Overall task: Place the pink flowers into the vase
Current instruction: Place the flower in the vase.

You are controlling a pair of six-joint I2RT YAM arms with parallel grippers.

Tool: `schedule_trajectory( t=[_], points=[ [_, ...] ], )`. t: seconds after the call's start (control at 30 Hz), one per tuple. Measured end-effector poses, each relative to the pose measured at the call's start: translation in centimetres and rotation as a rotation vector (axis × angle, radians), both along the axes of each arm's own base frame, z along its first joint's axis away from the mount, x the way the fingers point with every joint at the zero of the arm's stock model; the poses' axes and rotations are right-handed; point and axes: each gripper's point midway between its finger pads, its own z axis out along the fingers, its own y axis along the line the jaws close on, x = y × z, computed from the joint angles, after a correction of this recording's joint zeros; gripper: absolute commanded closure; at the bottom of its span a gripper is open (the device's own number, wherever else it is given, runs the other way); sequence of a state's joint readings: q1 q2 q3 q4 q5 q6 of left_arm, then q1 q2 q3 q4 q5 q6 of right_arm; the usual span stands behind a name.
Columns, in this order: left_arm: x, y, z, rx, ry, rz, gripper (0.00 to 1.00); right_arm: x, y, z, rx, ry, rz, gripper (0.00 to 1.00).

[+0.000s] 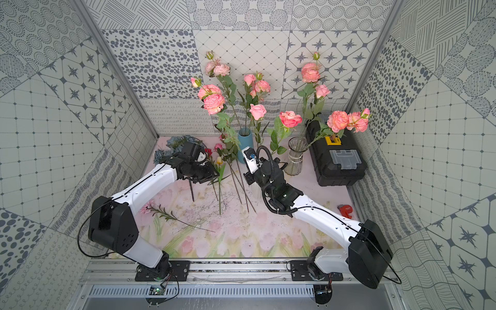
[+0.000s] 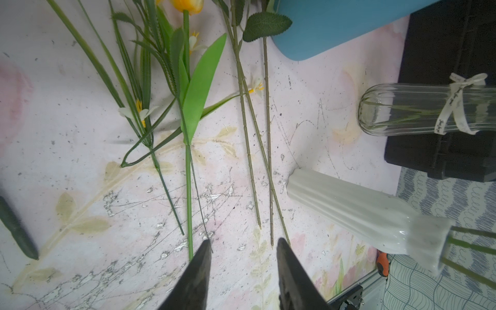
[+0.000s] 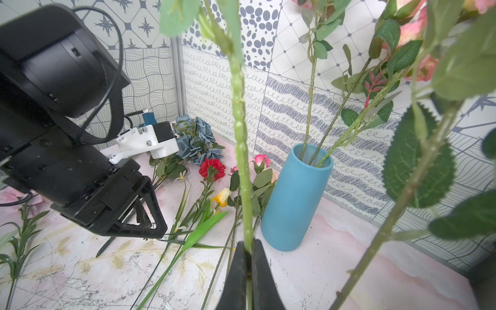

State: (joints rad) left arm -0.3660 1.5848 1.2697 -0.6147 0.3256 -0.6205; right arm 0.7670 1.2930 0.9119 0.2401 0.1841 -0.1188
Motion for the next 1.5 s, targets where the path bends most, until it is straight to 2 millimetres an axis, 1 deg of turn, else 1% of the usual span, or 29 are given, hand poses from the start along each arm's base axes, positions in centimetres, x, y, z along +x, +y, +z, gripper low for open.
schedule_trajectory(
  t=[0.47,1.07,1.17,1.4,1.5],
  points=[
    [-0.1,-0.4,-0.6,0.006,0.016,-0.011,0.6,0.3,-0.7,-1.6,-0.007,0.028,-0.019,1.0],
    [0.1,-0.6,-0.6,0.006,0.015,-0.013,0.6,0.7,-1.4,-2.2,0.017,0.05,-0.042,0.98],
    [0.1,-0.6,-0.6,0.006,0.015,-0.013,0.6,0.7,-1.4,-2.4,0.02,0.054,-0.043,0.96],
    [0.1,-0.6,-0.6,0.007,0.017,-0.013,0.6,0.8,-1.5,-2.5,0.024,0.06,-0.047,0.95],
    [0.1,-0.6,-0.7,0.008,0.018,-0.013,0.6,0.8,-1.5,-2.5,0.024,0.06,-0.047,0.91]
  ],
)
